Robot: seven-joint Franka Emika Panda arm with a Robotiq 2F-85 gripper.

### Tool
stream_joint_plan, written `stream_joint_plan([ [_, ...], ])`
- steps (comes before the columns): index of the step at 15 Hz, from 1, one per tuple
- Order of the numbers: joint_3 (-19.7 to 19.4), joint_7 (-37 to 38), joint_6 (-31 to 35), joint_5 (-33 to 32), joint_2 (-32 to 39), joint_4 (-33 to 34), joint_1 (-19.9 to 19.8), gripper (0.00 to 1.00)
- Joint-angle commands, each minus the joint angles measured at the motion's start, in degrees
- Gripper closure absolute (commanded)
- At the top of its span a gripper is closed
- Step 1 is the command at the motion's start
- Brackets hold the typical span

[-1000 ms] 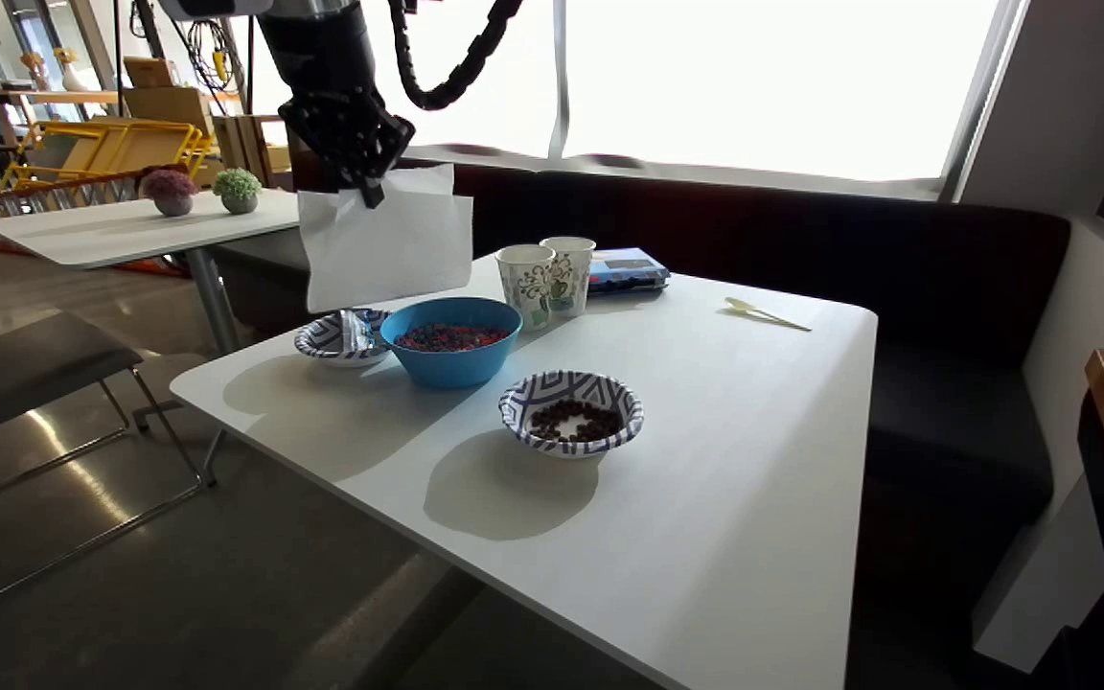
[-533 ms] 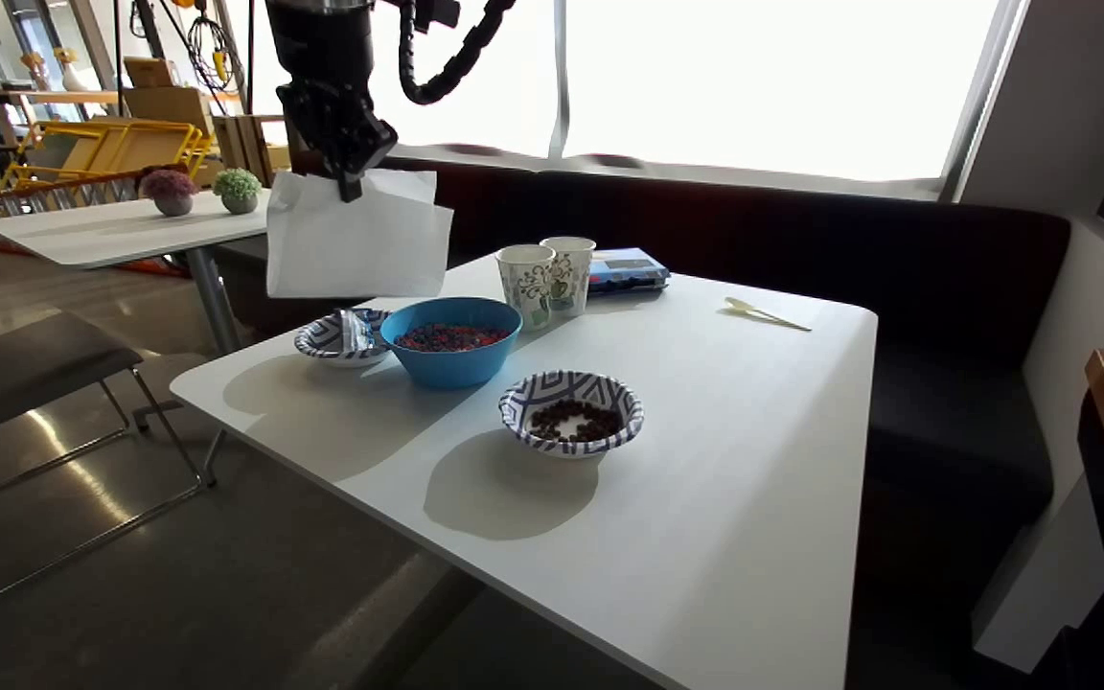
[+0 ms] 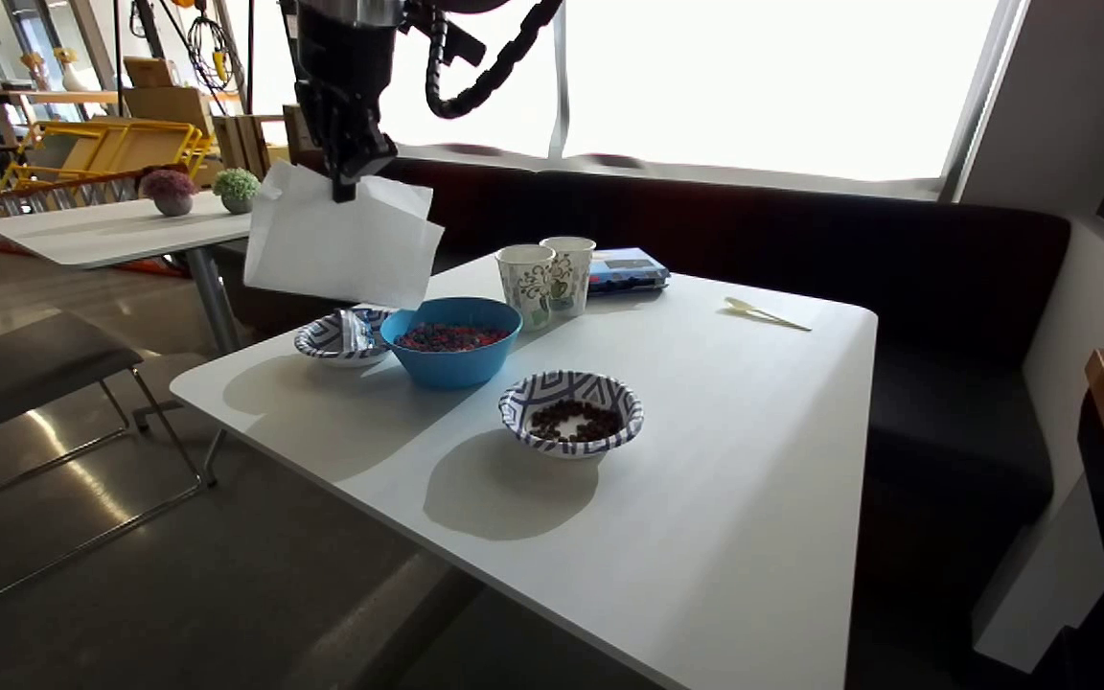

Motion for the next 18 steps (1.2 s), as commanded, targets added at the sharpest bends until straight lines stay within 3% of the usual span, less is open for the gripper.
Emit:
stream_joint_plan([
  [1, -0.64, 3.36, 5.63, 2.17, -3.93, -6.85, -0.41, 1.00],
  [12, -1.63, 10.45, 14.35, 3.42, -11.89, -18.07, -2.94, 1.00],
  [18, 2.00, 10.11, 24.97, 8.50, -12.43, -23.92, -8.94, 1.00],
])
